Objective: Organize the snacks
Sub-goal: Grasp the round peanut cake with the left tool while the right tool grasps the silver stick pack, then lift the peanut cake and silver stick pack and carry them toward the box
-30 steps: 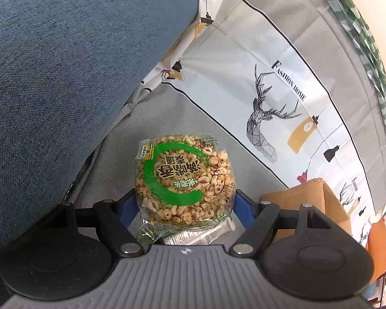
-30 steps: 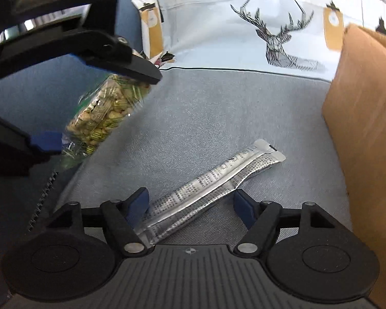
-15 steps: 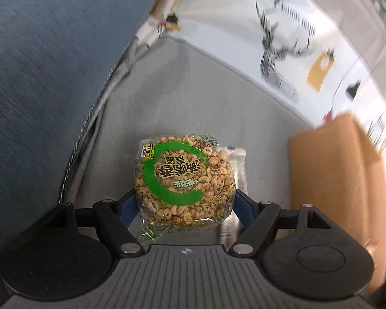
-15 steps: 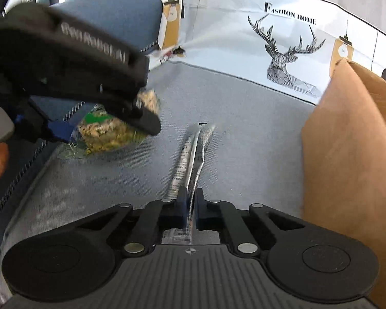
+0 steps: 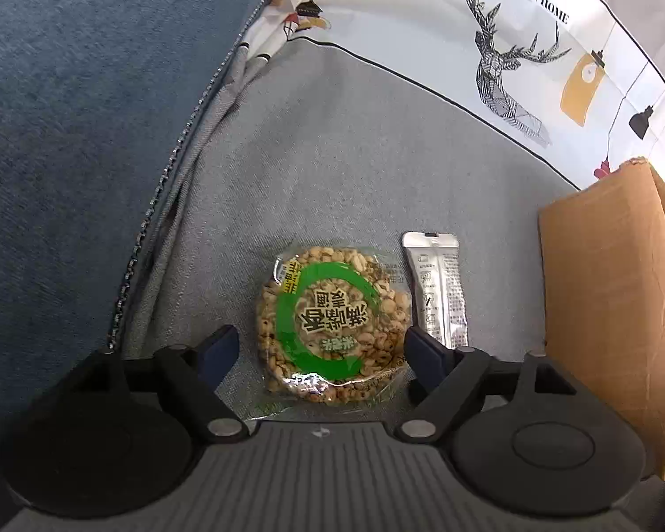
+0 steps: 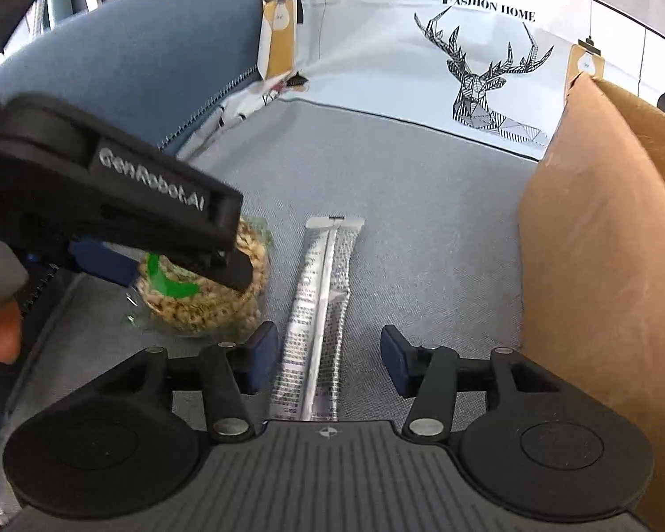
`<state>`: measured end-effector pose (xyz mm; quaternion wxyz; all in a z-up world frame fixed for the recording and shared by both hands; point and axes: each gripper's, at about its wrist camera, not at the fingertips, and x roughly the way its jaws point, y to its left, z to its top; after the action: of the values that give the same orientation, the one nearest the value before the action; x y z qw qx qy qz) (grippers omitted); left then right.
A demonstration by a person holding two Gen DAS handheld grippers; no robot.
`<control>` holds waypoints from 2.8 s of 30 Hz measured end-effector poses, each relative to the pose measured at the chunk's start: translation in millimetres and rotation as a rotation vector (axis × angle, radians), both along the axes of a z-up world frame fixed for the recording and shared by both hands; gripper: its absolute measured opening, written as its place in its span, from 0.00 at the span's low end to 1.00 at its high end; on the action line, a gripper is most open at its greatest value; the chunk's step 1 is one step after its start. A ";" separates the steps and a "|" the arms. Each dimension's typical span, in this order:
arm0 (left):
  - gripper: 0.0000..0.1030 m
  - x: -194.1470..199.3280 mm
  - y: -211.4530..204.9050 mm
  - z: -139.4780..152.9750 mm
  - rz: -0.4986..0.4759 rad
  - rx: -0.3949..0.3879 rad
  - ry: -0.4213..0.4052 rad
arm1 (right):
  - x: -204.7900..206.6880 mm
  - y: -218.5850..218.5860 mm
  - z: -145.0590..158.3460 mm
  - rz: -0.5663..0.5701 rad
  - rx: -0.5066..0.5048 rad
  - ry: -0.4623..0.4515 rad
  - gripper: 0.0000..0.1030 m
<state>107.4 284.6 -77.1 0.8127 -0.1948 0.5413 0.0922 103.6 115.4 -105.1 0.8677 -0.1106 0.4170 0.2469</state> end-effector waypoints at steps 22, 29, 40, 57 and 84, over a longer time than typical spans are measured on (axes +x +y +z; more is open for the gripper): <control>0.80 13.7 -25.4 -7.4 -0.067 0.163 0.021 | -0.5 -11.3 7.0 -0.043 0.028 -0.001 0.21; 0.80 3.1 -22.1 10.6 -0.013 0.143 -0.054 | -9.5 -19.8 29.4 -0.043 0.081 -0.021 0.21; 0.80 -48.6 -32.8 67.7 0.128 0.094 -0.296 | -26.0 -74.1 101.5 -0.110 0.218 -0.094 0.21; 0.80 -99.9 -163.8 106.5 -0.091 0.160 -0.612 | -51.2 -283.2 144.5 -0.288 0.327 -0.349 0.21; 0.80 -76.6 -245.9 110.5 -0.299 0.120 -0.820 | -64.5 -375.0 129.4 -0.360 0.210 -0.494 0.21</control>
<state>30.8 38.8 33.4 0.9746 -0.0872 0.1899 -0.0801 39.0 -259.6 24.3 0.9791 -0.0013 0.1791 0.0967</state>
